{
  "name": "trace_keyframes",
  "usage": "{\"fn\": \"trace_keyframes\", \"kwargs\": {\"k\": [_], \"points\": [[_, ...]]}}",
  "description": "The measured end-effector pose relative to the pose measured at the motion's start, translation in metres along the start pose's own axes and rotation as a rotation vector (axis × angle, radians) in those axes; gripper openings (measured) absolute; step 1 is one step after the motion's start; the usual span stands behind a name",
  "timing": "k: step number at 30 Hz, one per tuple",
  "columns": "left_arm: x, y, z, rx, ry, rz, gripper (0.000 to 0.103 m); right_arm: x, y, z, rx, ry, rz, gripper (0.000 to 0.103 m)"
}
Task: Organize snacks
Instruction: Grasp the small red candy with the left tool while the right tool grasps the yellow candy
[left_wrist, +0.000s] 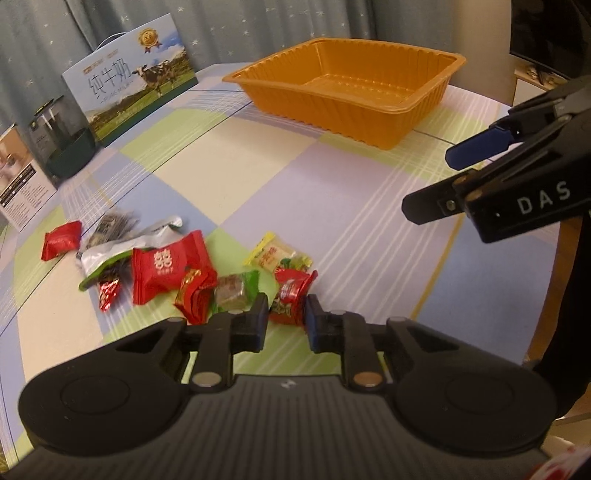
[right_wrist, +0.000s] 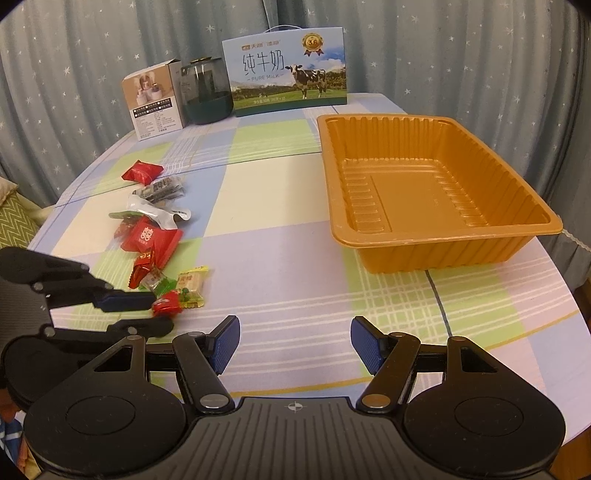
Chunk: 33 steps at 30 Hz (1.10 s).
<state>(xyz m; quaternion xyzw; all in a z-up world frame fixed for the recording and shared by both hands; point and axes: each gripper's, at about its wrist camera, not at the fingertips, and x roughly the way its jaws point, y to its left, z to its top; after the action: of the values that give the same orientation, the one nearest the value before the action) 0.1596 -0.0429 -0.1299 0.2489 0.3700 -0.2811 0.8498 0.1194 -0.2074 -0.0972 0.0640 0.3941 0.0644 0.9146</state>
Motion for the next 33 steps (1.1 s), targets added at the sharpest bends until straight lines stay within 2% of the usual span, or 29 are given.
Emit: {"fn": "trace_keyframes", "kwargs": {"k": [8,10,12,15,22,26,28,33], "points": [[0.002,-0.001,0.002,0.004,-0.027,-0.015,0.024,0.005,0.007,0.000,-0.016,0.009,0.008,0.067],[0.001,0.000,0.002,-0.006,-0.027,-0.023,0.018,0.006,0.008,0.000,-0.015,0.011,0.011,0.067],[-0.003,0.000,-0.001,-0.026,-0.029,-0.014,0.018,0.007,0.010,0.001,-0.016,0.011,0.022,0.067],[-0.016,0.008,-0.008,-0.116,-0.030,0.011,0.017,0.008,0.017,0.003,-0.030,0.002,0.061,0.067],[-0.023,0.039,-0.029,-0.375,0.033,0.133,0.017,0.026,0.047,0.011,-0.085,-0.029,0.150,0.067],[-0.023,0.048,-0.033,-0.414,0.024,0.151,0.018,0.043,0.062,0.016,-0.105,-0.033,0.168,0.065],[-0.021,0.051,-0.035,-0.426,0.012,0.145,0.018,0.053,0.067,0.018,-0.118,-0.028,0.162,0.054],[-0.018,0.050,-0.040,-0.436,-0.013,0.127,0.022,0.069,0.070,0.019,-0.122,-0.011,0.151,0.052]]}}
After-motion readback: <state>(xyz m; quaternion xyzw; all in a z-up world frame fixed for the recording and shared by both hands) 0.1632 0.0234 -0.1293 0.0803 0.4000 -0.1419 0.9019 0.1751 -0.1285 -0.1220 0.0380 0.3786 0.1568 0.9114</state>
